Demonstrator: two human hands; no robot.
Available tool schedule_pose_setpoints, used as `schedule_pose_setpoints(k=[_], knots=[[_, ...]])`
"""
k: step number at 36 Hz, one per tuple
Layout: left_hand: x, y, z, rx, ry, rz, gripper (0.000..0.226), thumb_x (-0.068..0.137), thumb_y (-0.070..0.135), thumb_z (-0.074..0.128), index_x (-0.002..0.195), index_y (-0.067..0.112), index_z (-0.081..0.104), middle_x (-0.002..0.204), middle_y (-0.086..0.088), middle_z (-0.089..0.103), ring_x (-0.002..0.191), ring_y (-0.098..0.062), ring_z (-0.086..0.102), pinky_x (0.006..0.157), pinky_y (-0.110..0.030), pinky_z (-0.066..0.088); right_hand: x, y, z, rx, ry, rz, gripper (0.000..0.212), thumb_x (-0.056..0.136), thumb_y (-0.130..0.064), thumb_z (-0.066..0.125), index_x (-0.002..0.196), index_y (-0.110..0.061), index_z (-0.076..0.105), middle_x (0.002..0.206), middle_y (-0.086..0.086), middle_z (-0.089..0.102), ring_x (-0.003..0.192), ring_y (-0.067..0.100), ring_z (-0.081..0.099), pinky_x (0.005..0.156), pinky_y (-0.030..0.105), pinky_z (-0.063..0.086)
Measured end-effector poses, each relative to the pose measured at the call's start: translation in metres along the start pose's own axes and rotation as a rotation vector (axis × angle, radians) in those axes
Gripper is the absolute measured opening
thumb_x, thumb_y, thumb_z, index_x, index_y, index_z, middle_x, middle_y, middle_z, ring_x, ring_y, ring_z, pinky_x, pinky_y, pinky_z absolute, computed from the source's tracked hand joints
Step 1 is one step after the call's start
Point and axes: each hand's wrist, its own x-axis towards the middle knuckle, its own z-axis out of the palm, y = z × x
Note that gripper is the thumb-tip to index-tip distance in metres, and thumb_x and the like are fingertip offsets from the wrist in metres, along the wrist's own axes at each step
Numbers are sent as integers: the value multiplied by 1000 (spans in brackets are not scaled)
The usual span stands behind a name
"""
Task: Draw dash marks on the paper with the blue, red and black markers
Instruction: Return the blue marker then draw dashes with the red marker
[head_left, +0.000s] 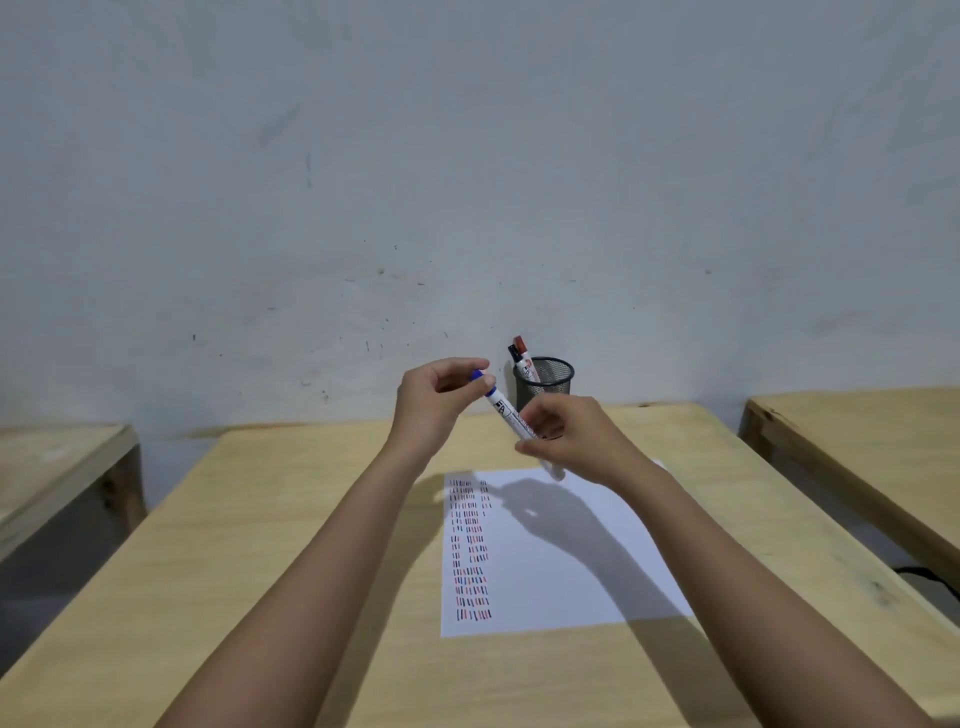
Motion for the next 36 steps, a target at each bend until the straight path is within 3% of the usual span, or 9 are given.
schedule_pose_setpoints(k=[5, 7, 10, 14, 17, 21, 24, 29, 36], knots=[[28, 6, 18, 106, -108, 92, 19, 80, 12, 71, 99, 12, 72, 80, 0, 71, 71, 2, 65, 71, -8, 48, 22, 4, -8, -25, -9, -9, 18, 74, -10, 73, 88, -12, 61, 80, 9, 66, 70, 16, 60, 70, 28, 51], [101, -13, 44, 147, -107, 89, 17, 83, 18, 68, 99, 17, 71, 83, 6, 72, 75, 4, 65, 73, -6, 47, 88, 36, -29, -26, 43, 14, 20, 74, -10, 71, 91, -8, 62, 86, 14, 68, 76, 23, 65, 70, 32, 53], [103, -24, 44, 195, -104, 85, 7, 87, 25, 64, 90, 27, 69, 81, 15, 69, 75, 9, 62, 72, -4, 44, 96, 36, -46, -33, 160, 11, 19, 73, -12, 72, 90, -10, 63, 84, 7, 68, 74, 19, 64, 72, 31, 52], [114, -98, 55, 328, -174, -67, 7, 86, 26, 64, 82, 24, 58, 82, 1, 58, 75, -12, 51, 68, -22, 42, 122, 68, -54, 14, 311, 32, 17, 76, -7, 70, 88, -11, 60, 87, 6, 67, 71, 8, 64, 65, 16, 53], [102, -124, 59, 390, -260, -178, 14, 82, 24, 68, 86, 21, 55, 88, -2, 51, 83, -15, 49, 72, -29, 45, 127, 74, -57, 17, 374, 57, 19, 79, -7, 68, 92, -15, 56, 92, 3, 62, 76, 14, 64, 58, 12, 46], [94, -131, 69, 376, -285, -180, 21, 79, 20, 72, 90, 26, 56, 80, 19, 50, 84, -9, 49, 67, -9, 38, 134, 79, -50, -27, 348, 91, 15, 84, -12, 63, 97, -9, 56, 94, 5, 59, 82, 23, 63, 59, 17, 43], [95, -131, 76, 339, -275, -141, 33, 73, 18, 76, 99, 26, 57, 90, 17, 60, 84, 0, 56, 68, -3, 43, 136, 81, -43, -60, 303, 117, 13, 88, -17, 59, 92, -5, 58, 83, 5, 57, 75, 21, 55, 58, 20, 40], [99, -129, 83, 224, -205, -147, 47, 58, 31, 81, 96, 36, 55, 107, 4, 68, 100, -13, 65, 90, -36, 53, 139, 80, -43, -90, 283, 125, 11, 81, -12, 64, 77, -13, 53, 71, 3, 56, 61, 14, 49, 53, 13, 38], [106, -147, 87, 136, -192, -164, 58, 49, 42, 82, 100, 37, 55, 114, 0, 67, 105, -13, 65, 94, -40, 53, 147, 95, -36, -166, 231, 164, 25, 79, -12, 63, 62, -15, 45, 59, -4, 46, 56, 12, 42, 47, 13, 34]])
